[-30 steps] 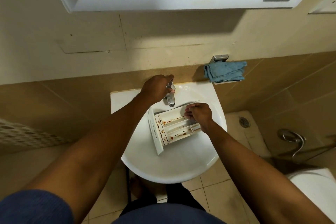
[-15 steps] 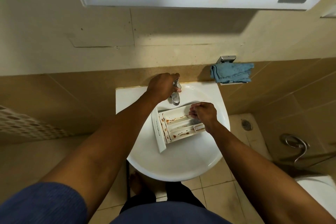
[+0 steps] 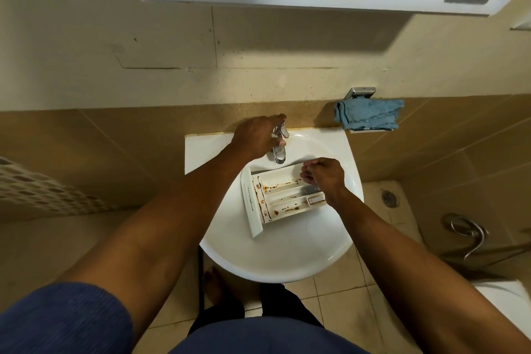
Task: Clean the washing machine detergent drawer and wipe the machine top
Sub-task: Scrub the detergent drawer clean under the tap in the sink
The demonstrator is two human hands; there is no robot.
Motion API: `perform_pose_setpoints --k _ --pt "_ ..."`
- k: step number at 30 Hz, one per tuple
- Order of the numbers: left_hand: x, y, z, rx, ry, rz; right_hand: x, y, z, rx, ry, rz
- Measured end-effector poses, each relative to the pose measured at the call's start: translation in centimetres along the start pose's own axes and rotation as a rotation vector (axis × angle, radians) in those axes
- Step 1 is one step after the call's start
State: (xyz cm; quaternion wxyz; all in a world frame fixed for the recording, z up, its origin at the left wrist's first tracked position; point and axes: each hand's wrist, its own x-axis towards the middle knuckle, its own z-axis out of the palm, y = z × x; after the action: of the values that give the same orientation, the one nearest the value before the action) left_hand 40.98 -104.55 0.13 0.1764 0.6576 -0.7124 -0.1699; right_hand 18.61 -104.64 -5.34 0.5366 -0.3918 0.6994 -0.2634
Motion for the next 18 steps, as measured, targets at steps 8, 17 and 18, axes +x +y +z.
perform_pose_setpoints --k 8,17,18 --pt "-1.6 -0.9 0.2 -0.058 0.016 -0.006 -0.4 -0.1 1.3 -0.038 -0.014 -0.013" --pt "1.1 0.6 -0.6 0.095 0.042 -0.054 -1.1 -0.3 2.4 -0.05 0.0 -0.006" --pt "1.2 0.5 -0.7 0.1 0.044 -0.055 -1.1 -0.3 2.4 -0.051 0.003 -0.001"
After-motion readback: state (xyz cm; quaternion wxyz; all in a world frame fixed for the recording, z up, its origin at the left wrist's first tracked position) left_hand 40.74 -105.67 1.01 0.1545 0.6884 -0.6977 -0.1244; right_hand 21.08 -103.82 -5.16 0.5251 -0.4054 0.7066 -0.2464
